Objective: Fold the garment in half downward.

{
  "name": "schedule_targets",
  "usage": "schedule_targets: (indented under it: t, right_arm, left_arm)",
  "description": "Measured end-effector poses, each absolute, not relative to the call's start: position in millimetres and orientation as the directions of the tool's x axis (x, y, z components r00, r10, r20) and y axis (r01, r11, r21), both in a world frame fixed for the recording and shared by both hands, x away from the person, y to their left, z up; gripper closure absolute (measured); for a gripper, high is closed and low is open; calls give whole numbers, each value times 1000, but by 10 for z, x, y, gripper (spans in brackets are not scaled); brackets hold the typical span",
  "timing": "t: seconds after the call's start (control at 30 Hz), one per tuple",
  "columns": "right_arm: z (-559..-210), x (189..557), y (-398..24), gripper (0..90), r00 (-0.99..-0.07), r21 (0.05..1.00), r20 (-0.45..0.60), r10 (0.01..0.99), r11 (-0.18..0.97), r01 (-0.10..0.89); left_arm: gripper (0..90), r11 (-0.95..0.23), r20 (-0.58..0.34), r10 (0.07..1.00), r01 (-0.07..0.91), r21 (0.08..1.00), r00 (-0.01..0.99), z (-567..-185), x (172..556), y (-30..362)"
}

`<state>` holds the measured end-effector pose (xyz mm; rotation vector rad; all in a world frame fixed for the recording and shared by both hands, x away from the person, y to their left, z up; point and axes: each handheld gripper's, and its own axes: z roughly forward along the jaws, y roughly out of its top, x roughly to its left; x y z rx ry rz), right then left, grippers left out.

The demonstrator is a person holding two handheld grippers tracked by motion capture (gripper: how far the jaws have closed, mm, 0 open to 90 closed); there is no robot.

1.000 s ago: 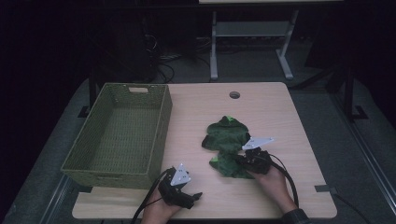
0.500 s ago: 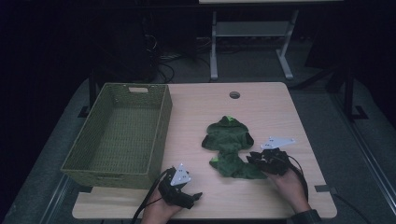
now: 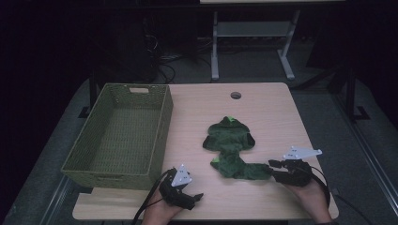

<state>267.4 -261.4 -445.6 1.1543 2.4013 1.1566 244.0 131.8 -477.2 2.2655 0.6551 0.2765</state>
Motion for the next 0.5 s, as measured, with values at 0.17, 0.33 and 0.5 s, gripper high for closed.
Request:
schedule_targets:
  t: [0.17, 0.33, 0.5]
  right_arm:
    - [-4480, 2573, -2700, 596, -649, 737, 123, 751, 369, 567]
    - [-4538, 2464, -2794, 596, -636, 727, 140, 759, 357, 586]
    - [-4614, 2432, -2819, 591, -637, 708, 150, 756, 367, 603]
  left_arm:
    - [124, -588, -2, 534, 373, 717, 845, -4773, 2439, 1318]
    - [123, -589, -1, 534, 372, 718, 846, -4773, 2439, 1318]
    - [123, -591, -1, 532, 373, 716, 846, -4770, 2440, 1320]
